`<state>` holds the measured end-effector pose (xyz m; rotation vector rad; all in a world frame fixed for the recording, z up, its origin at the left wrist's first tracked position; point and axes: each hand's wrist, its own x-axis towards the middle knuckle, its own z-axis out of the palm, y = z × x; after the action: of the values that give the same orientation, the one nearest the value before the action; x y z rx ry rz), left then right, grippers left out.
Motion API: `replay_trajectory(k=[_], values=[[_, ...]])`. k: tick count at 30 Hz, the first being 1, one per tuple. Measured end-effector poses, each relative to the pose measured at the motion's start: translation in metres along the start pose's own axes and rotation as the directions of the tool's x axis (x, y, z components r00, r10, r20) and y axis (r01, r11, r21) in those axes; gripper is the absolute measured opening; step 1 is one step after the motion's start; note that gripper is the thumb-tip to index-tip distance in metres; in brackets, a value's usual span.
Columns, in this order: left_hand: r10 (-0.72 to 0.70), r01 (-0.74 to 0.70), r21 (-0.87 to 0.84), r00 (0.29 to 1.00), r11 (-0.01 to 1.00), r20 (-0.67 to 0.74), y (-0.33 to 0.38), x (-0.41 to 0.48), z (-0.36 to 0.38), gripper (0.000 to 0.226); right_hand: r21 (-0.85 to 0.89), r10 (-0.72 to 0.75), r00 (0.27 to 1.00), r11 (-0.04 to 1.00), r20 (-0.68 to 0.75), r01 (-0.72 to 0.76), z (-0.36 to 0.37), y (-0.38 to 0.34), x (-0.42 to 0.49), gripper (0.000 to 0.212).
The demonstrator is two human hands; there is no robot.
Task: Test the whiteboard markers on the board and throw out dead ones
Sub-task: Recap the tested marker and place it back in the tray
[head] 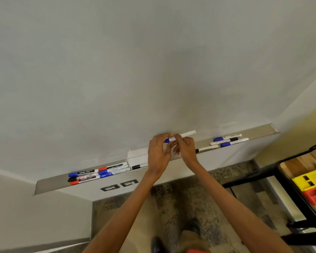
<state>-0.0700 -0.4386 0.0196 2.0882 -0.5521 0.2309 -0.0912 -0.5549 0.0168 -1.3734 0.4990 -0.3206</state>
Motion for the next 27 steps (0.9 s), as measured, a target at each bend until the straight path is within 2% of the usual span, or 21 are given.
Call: replay_trajectory(k=[3,8,12,16,21,24,27], values=[[0.074,-0.073,0.021,0.995,0.997,-0.065,0.0,0.0,-0.032,0.039,0.024,-0.084,0.996,0.996,0.005,0.084,0.018,-0.02,-0.016,0.025],[0.156,-0.145,0.077,0.972,0.986,-0.175,0.003,0.016,-0.082,0.033,0.077,-0.246,0.967,0.967,0.061,0.241,0.044,-0.069,-0.034,0.017],[0.297,-0.268,0.141,0.919,0.953,-0.259,0.022,0.042,-0.126,0.029,0.116,-0.395,0.915,0.916,0.084,0.384,0.067,-0.126,-0.045,0.017],[0.438,-0.393,0.196,0.825,0.899,-0.356,0.055,0.075,-0.178,0.026,0.145,-0.576,0.816,0.812,0.044,0.565,0.076,-0.196,-0.047,0.014],[0.53,-0.44,0.297,0.688,0.848,-0.496,0.109,0.121,-0.248,0.029,0.144,-0.763,0.644,0.632,-0.055,0.761,0.082,-0.296,-0.048,0.012],[0.603,-0.458,0.392,0.616,0.798,-0.508,0.139,0.149,-0.287,0.033,0.15,-0.838,0.54,0.526,-0.077,0.837,0.087,-0.349,-0.048,0.013],[0.663,-0.467,0.471,0.548,0.748,-0.51,0.166,0.178,-0.326,0.04,0.176,-0.872,0.481,0.461,-0.09,0.87,0.095,-0.396,-0.046,0.011]])
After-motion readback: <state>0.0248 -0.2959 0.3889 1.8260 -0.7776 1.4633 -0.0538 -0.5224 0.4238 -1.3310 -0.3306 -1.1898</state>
